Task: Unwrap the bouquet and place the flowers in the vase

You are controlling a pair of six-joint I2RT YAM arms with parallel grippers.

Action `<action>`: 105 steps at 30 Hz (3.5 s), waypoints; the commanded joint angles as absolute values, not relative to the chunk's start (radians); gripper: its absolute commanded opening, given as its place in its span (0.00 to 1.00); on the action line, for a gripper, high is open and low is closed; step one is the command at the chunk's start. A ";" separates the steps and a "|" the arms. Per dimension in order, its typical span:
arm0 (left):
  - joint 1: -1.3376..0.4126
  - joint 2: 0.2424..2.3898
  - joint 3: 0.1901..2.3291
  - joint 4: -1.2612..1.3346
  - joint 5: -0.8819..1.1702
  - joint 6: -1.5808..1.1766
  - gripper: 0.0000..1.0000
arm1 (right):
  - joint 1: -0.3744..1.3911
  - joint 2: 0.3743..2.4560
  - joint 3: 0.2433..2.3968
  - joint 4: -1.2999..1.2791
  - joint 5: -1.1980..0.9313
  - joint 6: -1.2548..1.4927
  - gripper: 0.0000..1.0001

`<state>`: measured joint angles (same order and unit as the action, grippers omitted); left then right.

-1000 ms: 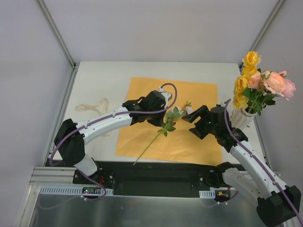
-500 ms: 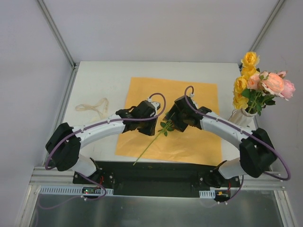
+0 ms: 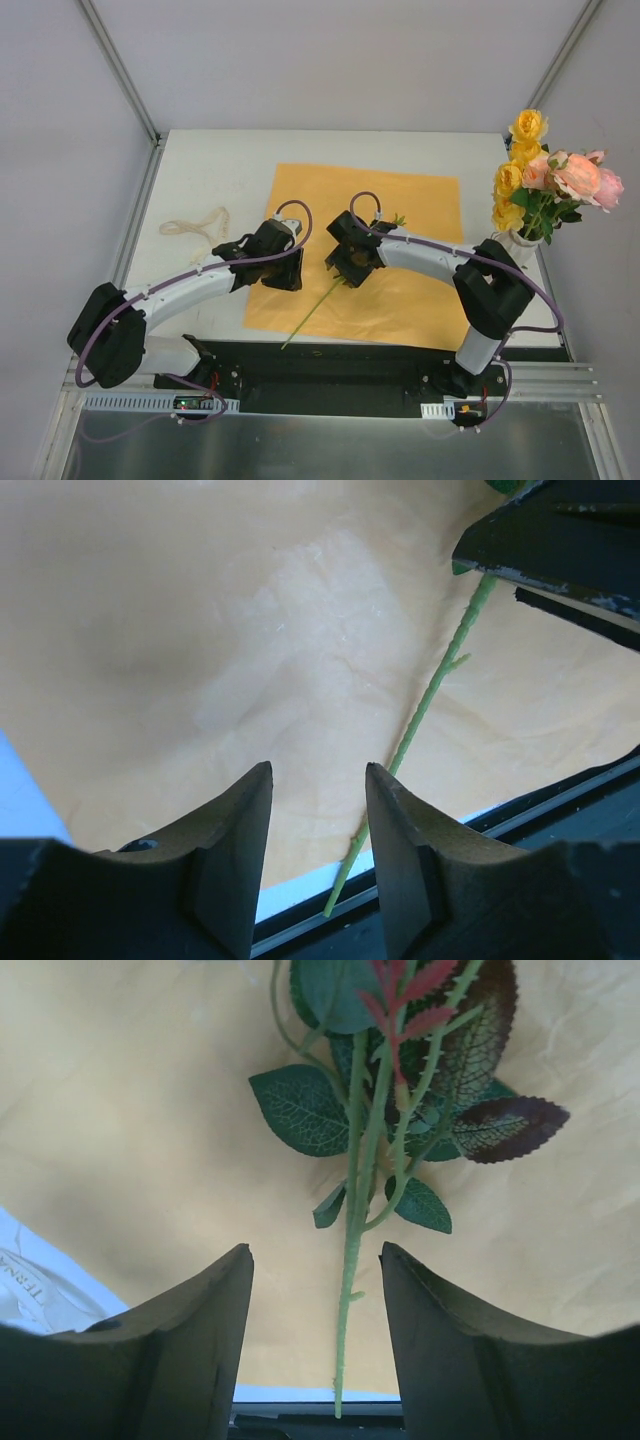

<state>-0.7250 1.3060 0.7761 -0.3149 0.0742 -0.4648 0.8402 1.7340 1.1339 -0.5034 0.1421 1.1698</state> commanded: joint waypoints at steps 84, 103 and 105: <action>-0.707 1.163 0.822 -0.186 0.253 -0.469 0.71 | 1.181 0.345 0.861 0.433 1.011 -1.187 0.00; -0.709 1.170 0.828 -0.173 0.316 -0.483 0.78 | 0.693 0.453 0.936 -0.027 0.693 -0.575 0.00; -0.709 1.195 0.844 -0.172 0.325 -0.482 0.78 | 0.692 0.387 0.930 -0.052 0.698 -0.598 0.00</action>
<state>-0.7181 1.1778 0.7967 -0.1993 0.2882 -0.4713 0.6994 0.4908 0.9012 -0.0105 0.7124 -0.6399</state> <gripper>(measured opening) 0.775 0.027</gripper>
